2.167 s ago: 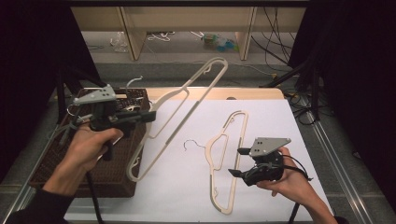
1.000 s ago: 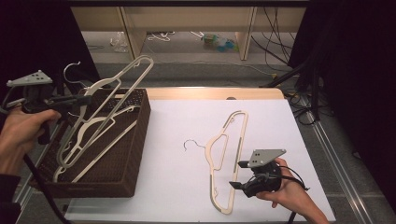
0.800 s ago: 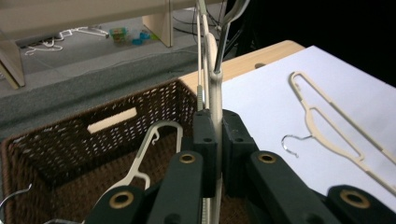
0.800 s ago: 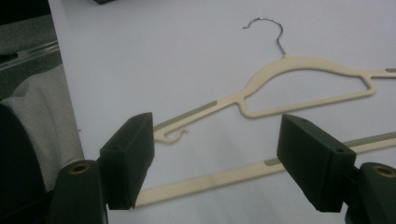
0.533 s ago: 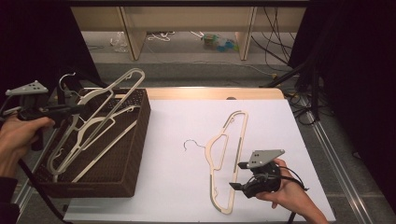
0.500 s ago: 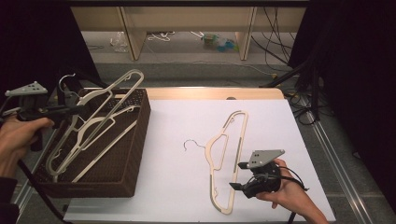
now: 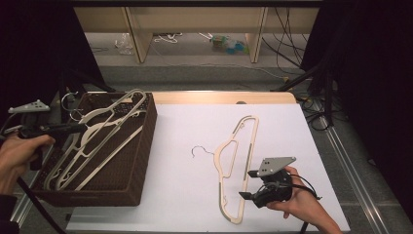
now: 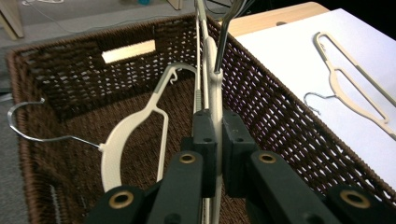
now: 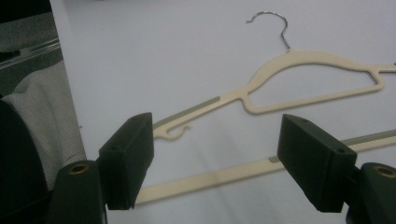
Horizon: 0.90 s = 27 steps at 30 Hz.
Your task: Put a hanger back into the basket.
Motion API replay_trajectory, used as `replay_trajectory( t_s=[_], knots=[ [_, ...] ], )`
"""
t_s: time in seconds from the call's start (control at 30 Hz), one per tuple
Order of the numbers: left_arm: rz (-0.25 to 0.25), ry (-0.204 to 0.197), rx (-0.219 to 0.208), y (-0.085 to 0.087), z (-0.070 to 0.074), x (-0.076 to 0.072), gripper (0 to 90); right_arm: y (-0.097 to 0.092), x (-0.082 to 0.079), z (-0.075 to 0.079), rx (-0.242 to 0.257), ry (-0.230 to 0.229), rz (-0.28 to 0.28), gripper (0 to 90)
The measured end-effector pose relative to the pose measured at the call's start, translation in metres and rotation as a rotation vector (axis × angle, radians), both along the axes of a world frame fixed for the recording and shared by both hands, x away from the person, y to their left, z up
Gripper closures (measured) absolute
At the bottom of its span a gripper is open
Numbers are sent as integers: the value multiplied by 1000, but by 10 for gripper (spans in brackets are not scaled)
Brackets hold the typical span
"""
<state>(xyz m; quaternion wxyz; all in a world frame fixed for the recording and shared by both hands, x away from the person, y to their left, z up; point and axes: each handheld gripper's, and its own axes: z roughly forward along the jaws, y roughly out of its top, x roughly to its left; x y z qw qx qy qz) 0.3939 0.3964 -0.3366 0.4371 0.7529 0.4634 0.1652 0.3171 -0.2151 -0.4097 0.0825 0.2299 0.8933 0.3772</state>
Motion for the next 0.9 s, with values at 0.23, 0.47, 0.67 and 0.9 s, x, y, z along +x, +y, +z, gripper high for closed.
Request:
replay_trajectory(
  t_s=[0.23, 0.47, 0.67, 0.9],
  knots=[
    [-19, 51, -2, -5, -13, 4, 857, -1, 1, 0, -14, 17, 8, 281],
    [-28, 144, 54, -9, -32, 15, 849, 0, 1, -1, -15, 13, 8, 279],
    [14, 151, 93, -14, -42, 23, 843, -1, 1, -2, -16, 13, 1, 279],
    [150, 145, 215, -7, -50, 29, 788, 0, 1, -3, -19, 20, 12, 279]
  ],
)
